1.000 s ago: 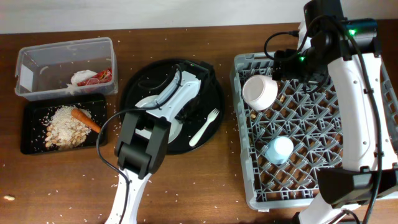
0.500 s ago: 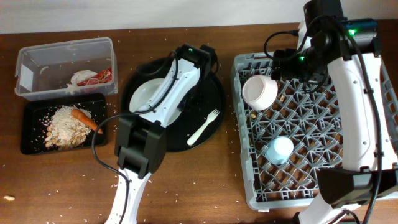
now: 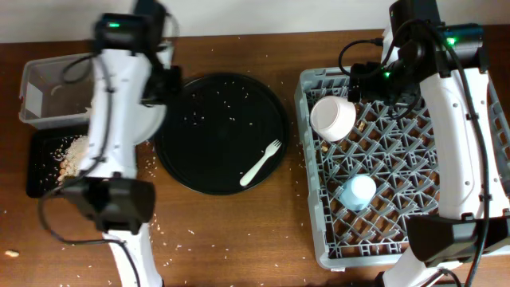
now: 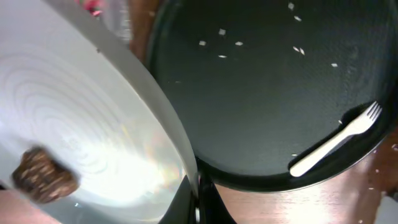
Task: Sort waste into correct bins and load items into the dishwasher rack
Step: 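Grasp the white plate with the left gripper and tip its scraps onto black tray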
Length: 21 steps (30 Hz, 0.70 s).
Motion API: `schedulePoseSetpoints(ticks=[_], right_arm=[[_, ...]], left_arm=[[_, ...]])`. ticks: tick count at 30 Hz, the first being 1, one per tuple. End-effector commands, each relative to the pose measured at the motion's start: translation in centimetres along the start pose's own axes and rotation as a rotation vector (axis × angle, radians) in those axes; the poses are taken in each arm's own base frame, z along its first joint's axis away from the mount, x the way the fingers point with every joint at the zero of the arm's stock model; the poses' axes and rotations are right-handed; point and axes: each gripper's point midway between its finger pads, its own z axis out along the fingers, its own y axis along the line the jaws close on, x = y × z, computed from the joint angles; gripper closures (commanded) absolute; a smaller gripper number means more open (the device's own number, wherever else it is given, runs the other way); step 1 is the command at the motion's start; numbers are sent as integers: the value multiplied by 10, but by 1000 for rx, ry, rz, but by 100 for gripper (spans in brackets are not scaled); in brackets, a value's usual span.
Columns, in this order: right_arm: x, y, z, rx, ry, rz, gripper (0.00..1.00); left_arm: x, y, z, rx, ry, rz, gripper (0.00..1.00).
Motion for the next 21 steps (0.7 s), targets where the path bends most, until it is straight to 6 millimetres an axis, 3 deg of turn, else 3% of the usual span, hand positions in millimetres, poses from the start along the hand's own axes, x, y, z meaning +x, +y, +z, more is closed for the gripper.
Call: schedulePoseSetpoints(ticks=[1,5,10,13,21], right_arm=[[0,-3,2,14,3,-4,8],[0,-3,2,13,3,-4,7],[1,-3,2,15,8,-4,6],[2,-3,2,16,14,-4,5],[3,-4,2,17,17,-4,5]], left_arm=[[-4,28,-12,126,-26,-25,100],[-4,78,-13,204,-44,-104,100],[4,108,-7,427,-66,-123,99],[6,120,-17,659,-160,-124,99],[3,154,-45,868,-334,-239,99]])
